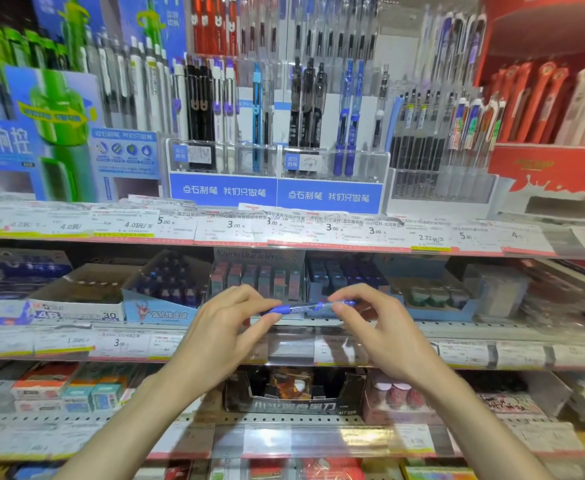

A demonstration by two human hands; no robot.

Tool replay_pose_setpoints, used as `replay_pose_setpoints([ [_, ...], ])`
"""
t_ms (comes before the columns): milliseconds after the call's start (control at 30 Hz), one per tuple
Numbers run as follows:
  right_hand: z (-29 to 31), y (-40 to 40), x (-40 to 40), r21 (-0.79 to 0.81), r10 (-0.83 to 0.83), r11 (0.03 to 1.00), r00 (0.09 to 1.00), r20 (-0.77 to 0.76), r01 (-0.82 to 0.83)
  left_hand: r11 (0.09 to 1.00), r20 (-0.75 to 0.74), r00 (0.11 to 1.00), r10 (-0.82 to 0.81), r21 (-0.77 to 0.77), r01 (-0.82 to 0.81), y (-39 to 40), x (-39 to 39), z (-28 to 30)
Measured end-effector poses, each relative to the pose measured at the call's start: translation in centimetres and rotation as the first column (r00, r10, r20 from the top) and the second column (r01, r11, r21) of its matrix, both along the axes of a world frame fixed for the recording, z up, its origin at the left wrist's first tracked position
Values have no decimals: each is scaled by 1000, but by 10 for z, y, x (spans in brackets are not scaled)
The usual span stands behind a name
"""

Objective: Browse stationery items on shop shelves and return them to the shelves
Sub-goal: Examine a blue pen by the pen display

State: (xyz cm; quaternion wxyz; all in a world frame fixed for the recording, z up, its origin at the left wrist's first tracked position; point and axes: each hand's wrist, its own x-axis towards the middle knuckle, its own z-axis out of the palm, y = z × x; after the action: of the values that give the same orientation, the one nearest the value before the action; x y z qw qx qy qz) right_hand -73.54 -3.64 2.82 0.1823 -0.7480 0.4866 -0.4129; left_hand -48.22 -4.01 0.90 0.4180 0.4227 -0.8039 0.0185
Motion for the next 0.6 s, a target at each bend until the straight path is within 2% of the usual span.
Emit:
replay_pose_setpoints([
  [200, 37, 26, 1, -108, -1, 994, 997, 73, 9, 983, -33, 997, -70, -173, 64, 17, 1, 33],
  [367, 80, 38, 4, -155, 71, 987, 972, 224, -36, 948, -61, 992, -114, -306, 90, 22, 1, 75],
  [433, 99, 35, 9, -176, 111, 983, 935, 336, -54, 942, -65, 992, -106, -326, 79, 18, -1, 91],
  [600, 141, 13, 30, -208, 155, 978, 768, 621, -28, 938, -133, 990, -46, -346, -3, 3, -13, 122],
])
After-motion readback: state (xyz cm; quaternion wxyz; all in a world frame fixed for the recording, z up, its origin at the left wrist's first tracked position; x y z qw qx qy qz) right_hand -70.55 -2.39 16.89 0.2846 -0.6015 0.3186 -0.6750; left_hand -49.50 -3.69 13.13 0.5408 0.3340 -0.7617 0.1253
